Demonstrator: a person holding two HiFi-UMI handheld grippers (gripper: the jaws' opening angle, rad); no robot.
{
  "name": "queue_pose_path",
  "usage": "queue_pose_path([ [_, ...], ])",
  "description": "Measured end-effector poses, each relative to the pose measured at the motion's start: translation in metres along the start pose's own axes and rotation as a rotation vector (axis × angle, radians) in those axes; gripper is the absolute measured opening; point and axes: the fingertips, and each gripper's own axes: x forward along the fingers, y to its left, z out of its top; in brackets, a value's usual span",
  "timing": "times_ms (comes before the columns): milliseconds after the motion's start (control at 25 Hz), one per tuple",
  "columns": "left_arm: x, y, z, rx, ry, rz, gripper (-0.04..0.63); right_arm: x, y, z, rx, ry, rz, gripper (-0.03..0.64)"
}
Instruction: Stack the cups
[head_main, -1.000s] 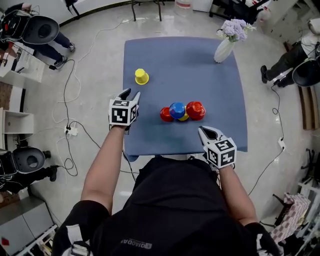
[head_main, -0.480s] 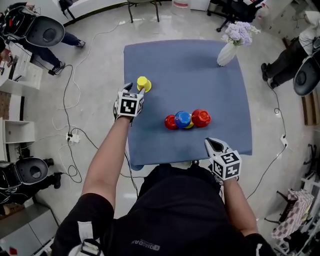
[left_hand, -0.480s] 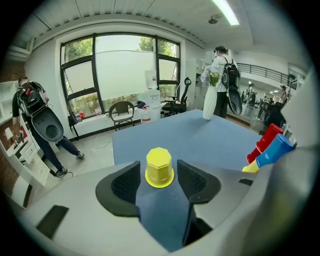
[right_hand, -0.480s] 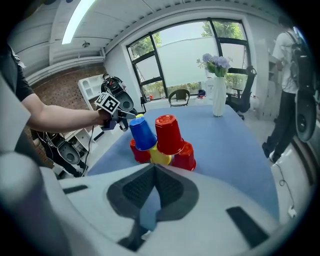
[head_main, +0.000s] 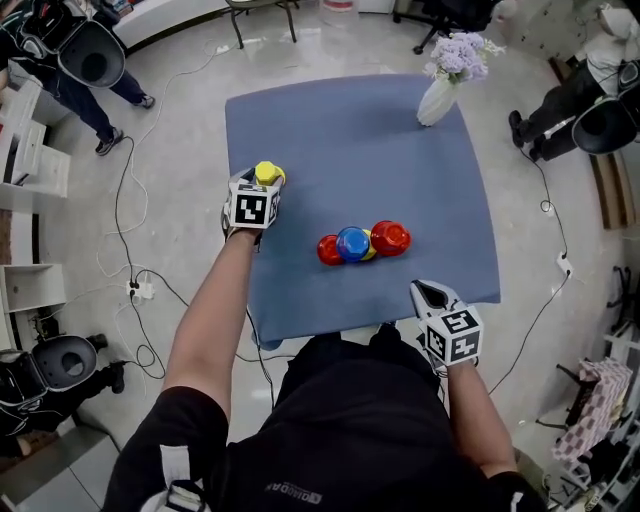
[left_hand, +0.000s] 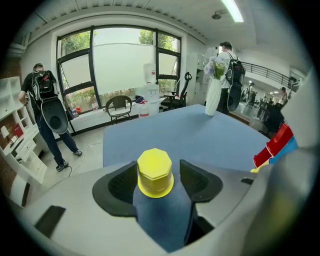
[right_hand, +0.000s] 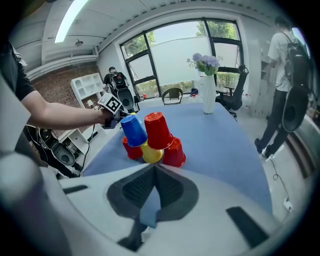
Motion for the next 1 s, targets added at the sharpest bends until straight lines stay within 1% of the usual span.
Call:
queue_pose_path([
  [160,0.007,0.001,0.002,-0.025,-0.009,0.017,0.268,-0.004,-0.005,-0.003,0.01,0.001,-0.008,0.003],
  [320,0.013,0.004,0.002,-0.049,-0.001,0.053,0.267,-0.009,-0.011,-0.009,0.018,0.008,-0.01,0.003],
  [400,0.015,0.008,0.001,-0.057,0.0,0.07,0.235,-0.01,-0.013,-0.01,0.02,0.008,-0.01,0.003],
  [560,0.013,0.01,0.002,-0.072,-0.006,0.092,0.233,-0.011,-0.019,-0.009,0.018,0.004,-0.007,0.003],
  [800,-0.012,0.001,0.007,-0.074,-0.03,0.082,0.232,-0.009,-0.022,-0.01,0.003,0.009,0.017,0.003],
  [1000,-0.049,-0.017,0.021,-0.084,-0.061,0.043,0.232,-0.008,-0.02,-0.002,-0.032,-0.013,0.056,0.003],
])
